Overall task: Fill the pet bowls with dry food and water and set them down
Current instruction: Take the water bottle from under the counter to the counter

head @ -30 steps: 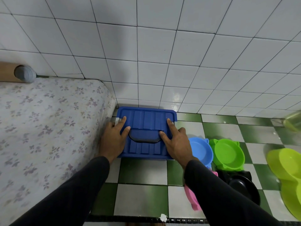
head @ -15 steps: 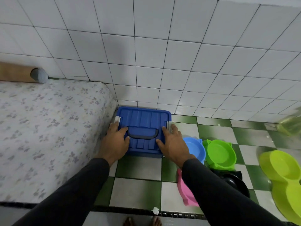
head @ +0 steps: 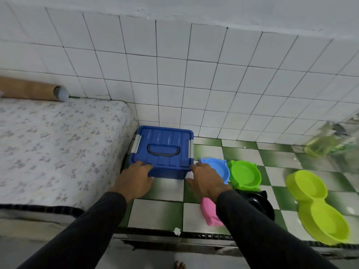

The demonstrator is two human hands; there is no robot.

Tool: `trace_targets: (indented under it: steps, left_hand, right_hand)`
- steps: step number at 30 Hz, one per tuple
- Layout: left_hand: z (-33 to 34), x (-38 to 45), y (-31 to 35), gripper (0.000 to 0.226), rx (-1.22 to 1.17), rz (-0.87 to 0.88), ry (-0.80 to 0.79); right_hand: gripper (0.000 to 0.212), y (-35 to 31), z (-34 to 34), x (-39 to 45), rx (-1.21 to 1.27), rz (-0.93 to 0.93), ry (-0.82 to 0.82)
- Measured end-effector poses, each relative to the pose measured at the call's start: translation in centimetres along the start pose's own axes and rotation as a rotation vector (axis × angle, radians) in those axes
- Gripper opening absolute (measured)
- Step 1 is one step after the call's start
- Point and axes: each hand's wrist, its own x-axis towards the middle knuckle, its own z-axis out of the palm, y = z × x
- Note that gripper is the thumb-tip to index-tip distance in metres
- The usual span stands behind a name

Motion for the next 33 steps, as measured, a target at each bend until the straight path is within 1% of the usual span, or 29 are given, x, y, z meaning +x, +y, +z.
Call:
trace_targets:
  steps: [5,8,11,14,18,21,24,29,33]
  left_hand:
    - [-0.3,-3.8,0.9,0.045,0.063,0.02,-0.029]
    - [-0.2,-7.1,1.5,0.044,0.117,0.052,-0.031]
    - [0.2,-10.9,2.4,0.038,0.19,0.069,-0.054]
    - [1.1,-14.8,2.8,0.04,0.229,0.083,-0.078]
    - [3.0,-19.7,3.3,0.04,0.231,0.1,-0.118]
    - [4.3,-22.4,3.9,0.04,0.222,0.124,-0.1]
    - [5.4,-24.1,5.0,0.042,0.226,0.106,-0.093]
    - [7.8,-25.9,7.0,0.04,0.245,0.079,-0.112]
    - [10.1,-26.5,8.7,0.043,0.238,0.064,-0.09]
  right_hand:
    - [0.031,-0.7,0.1,-4.7,-0.061,0.007,0.001]
    - [0.033,-1.5,0.7,-8.3,-0.092,0.017,0.015]
    - [0.034,-2.4,1.6,-11.9,-0.173,0.043,0.05]
    - [0.038,-3.2,3.4,-15.6,-0.089,0.053,0.022]
    - [0.032,-3.4,6.0,-20.3,-0.076,0.06,0.032]
    - [0.028,-3.0,8.1,-22.8,-0.079,0.047,0.032]
    - [0.027,-2.2,10.0,-24.5,-0.062,0.049,0.028]
    - [0.035,-0.4,12.0,-26.4,-0.086,0.025,-0.005]
    - [0.039,1.9,13.1,-27.8,-0.094,-0.009,-0.038]
